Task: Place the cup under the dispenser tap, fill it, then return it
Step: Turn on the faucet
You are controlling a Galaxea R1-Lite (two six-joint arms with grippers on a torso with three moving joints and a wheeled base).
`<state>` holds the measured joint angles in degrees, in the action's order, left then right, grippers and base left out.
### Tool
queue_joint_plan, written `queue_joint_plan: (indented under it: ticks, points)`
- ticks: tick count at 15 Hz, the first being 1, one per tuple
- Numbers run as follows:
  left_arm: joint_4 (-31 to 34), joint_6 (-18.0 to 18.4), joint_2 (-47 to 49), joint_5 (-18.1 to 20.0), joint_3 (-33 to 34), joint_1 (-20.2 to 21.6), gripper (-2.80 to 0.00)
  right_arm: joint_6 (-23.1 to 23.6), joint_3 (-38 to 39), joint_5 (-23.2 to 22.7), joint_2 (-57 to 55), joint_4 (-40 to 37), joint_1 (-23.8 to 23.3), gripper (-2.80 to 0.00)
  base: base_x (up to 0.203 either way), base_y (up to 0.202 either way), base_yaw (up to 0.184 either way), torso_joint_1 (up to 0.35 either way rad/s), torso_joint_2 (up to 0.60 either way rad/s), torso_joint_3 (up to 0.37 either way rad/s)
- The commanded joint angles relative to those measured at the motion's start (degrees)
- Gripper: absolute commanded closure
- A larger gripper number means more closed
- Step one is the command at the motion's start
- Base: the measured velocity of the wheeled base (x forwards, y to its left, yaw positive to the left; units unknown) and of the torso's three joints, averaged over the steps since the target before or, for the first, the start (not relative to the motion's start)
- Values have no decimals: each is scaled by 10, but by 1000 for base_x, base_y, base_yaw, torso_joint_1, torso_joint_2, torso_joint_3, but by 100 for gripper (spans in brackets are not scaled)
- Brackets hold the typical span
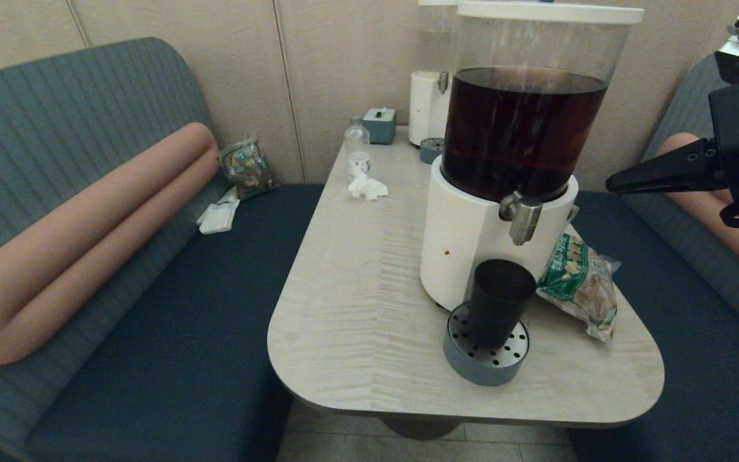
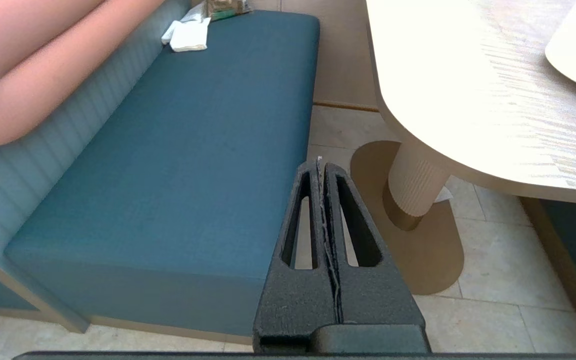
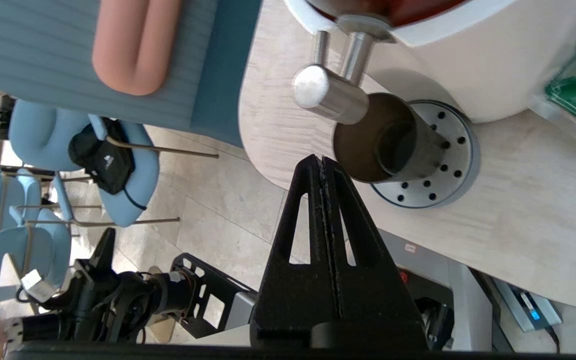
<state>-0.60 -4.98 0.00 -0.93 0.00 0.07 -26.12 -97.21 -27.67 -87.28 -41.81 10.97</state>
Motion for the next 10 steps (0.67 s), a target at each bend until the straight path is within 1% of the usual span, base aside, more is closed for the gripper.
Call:
queue_joint_plan:
  ticks: [1,5,7,10]
  points:
    - [0,-1,0,0,0,0,0,-1,6,0,-3,-2,-2,0,0,0,0,0,0,0]
    - [0,0,0,0,0,0,0,0,5,7,-12,1,-2,0,0,0,0,0,0,0]
    - [0,0,1,0,0,0,0,-3,-6,38,-24,0,-1,0,0,0,0,0,0,0]
    - [0,0,1,0,0,0,0,-49,-21,41,-39,1,-1,0,0,0,0,0,0,0]
